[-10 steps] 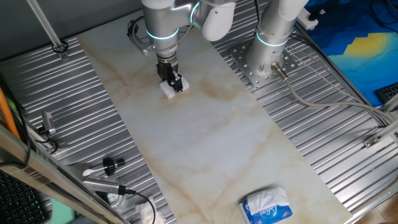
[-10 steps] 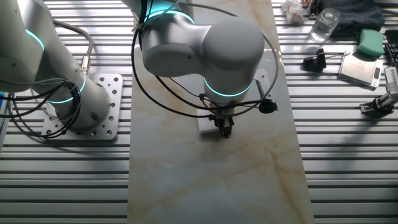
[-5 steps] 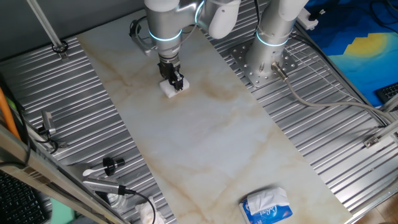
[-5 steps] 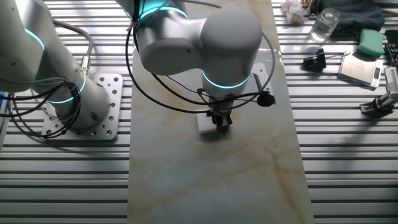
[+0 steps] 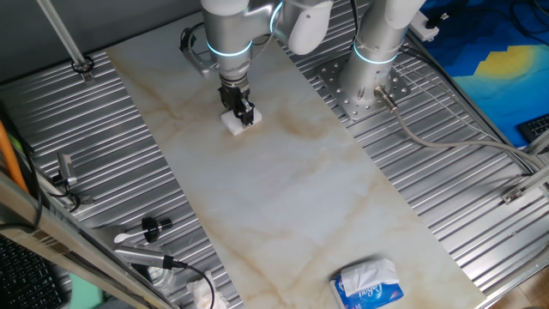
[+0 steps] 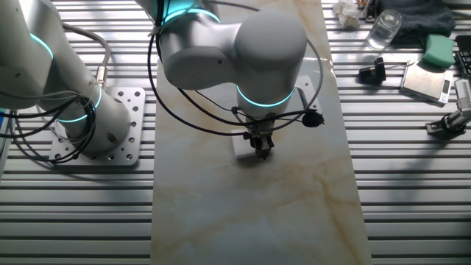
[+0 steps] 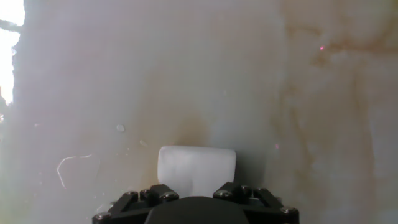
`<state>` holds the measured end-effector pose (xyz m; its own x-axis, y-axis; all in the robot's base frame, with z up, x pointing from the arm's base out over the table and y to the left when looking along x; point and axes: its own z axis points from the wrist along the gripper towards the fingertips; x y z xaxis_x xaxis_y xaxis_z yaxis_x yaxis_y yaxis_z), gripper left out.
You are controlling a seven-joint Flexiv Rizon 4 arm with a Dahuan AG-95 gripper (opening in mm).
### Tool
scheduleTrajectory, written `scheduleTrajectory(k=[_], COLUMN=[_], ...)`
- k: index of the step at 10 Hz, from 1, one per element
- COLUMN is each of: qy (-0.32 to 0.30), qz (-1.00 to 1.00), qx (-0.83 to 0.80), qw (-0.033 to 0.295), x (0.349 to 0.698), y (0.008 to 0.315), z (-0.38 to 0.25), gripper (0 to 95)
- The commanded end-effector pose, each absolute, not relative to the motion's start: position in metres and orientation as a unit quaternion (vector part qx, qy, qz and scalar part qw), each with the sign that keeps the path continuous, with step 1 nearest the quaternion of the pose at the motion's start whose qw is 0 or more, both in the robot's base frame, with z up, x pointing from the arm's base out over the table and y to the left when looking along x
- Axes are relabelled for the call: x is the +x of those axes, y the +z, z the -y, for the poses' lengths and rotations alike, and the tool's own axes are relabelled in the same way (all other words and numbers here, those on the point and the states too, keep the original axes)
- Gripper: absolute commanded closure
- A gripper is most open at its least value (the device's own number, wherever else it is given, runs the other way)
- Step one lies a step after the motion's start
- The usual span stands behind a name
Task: Clean the tabletop with a sponge
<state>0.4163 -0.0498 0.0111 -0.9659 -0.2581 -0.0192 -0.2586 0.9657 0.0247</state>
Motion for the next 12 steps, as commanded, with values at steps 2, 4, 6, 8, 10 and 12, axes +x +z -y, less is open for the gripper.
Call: scheduleTrajectory(k=[2, 4, 6, 8, 10, 12], qy=[0.012, 0.012, 0.010, 0.008, 0.000, -0.004], qz=[-0.991, -0.991, -0.991, -0.991, -0.991, -0.991], qx=[-0.133, -0.134, -0.133, -0.136, -0.136, -0.135], qw=[0.006, 0.006, 0.004, 0.004, 0.003, 0.002], x=[0.414, 0.414, 0.414, 0.414, 0.414, 0.413], y=[0.014, 0.018, 0.024, 0.026, 0.030, 0.031], z=[0.050, 0.050, 0.050, 0.050, 0.052, 0.055], gripper=[19.0, 19.0, 19.0, 19.0, 19.0, 57.0])
